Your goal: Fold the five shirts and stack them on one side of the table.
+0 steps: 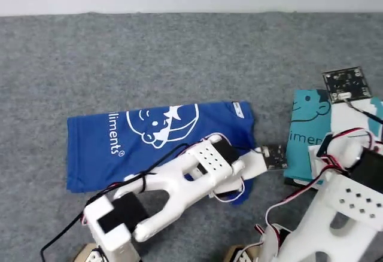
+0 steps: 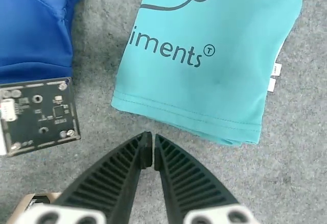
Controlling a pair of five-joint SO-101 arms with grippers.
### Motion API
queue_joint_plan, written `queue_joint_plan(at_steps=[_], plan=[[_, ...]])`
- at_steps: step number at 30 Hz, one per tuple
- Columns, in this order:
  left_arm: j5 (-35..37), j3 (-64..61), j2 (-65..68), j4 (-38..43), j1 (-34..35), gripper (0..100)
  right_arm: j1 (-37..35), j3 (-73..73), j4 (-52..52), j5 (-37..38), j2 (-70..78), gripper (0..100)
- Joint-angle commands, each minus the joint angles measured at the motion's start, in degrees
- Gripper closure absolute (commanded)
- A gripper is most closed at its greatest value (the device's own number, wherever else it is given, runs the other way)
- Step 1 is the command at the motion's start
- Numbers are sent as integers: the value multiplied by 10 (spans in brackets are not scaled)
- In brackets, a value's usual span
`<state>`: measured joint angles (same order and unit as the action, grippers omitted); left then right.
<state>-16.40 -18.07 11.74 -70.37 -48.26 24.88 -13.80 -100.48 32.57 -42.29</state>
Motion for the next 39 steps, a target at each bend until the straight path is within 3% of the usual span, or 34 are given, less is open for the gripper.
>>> queue_joint_plan(at_steps=[1,8,14,21,28,34,39], plan=[[-1,20,-80,-8,24,984,7,3,-23,-2,-15,980],[-4,20,-109,25,95,985,7,3,-23,-2,-15,980],[-4,23,-58,77,142,979,5,3,-23,-4,-15,980],[0,23,-22,112,200,814,4,3,-23,-4,-15,980],[-16,24,-19,139,257,805,4,3,-23,-4,-15,980],[-35,37,-24,131,294,808,6,3,-23,-4,-15,980],[-32,120,-25,33,283,808,6,3,-23,-4,-15,980]])
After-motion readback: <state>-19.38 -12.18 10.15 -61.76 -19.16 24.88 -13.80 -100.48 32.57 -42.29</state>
